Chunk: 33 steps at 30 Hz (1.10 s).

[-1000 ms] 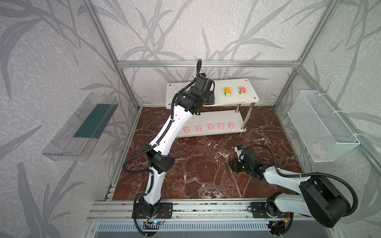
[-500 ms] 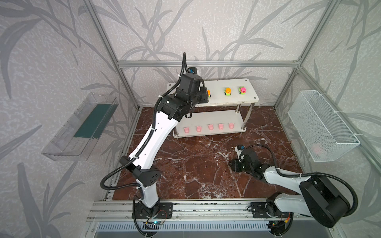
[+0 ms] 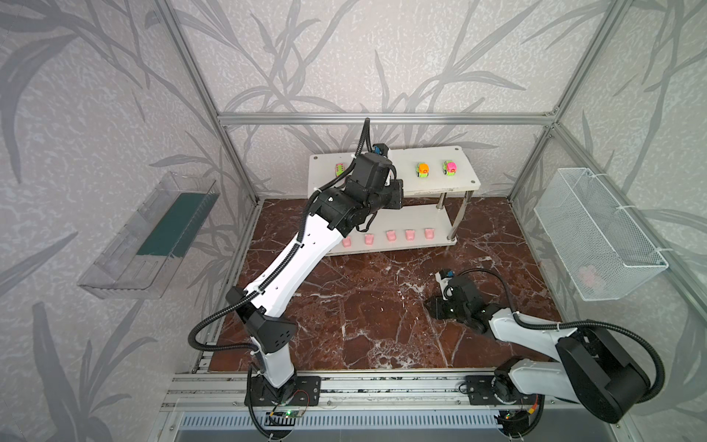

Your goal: Place and organize the plastic toys onto the shelf

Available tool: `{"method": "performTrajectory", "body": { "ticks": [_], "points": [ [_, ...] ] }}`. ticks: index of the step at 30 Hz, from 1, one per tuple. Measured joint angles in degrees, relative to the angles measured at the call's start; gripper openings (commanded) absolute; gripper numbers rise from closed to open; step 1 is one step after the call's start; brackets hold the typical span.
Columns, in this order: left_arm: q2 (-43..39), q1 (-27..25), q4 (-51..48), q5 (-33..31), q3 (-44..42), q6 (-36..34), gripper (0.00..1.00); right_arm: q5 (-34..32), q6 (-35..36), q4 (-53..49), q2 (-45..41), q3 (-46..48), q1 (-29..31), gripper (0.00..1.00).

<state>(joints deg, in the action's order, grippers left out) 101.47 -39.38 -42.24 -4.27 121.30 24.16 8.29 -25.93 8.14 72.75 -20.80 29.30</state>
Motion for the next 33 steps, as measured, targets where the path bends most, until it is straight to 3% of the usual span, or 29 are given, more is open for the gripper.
{"method": "performTrajectory", "body": {
  "ticks": [4, 8, 15, 21, 28, 33],
  "points": [
    [-2.5, 0.0, 2.7, 0.5, -6.8, -0.9, 0.00, -0.3, 0.0, -2.7, -3.7, 0.0, 0.0, 0.47],
    [-9.5, 0.0, 5.9, 0.1, -18.2, -2.5, 0.06, -1.9, 0.2, -7.3, -10.9, 0.0, 0.0, 0.47],
    [-31.1, 0.0, 12.5, -6.4, -37.5, -5.9, 0.28, -9.3, 2.1, -17.6, -27.8, -1.8, -0.2, 0.47],
    [-51.6, 0.9, 20.6, -18.8, -58.5, -8.9, 0.61, -15.4, 5.3, -22.3, -33.2, -4.6, -3.6, 0.47],
    [-64.5, 6.1, 37.7, -37.0, -86.4, -15.9, 0.63, -19.3, 6.2, -19.4, -30.6, -4.7, -8.4, 0.48],
    [-66.2, 14.9, 48.8, -39.5, -100.8, -18.8, 0.63, -22.4, 7.1, -13.4, -25.9, -4.7, -8.9, 0.48]
  ]
}}
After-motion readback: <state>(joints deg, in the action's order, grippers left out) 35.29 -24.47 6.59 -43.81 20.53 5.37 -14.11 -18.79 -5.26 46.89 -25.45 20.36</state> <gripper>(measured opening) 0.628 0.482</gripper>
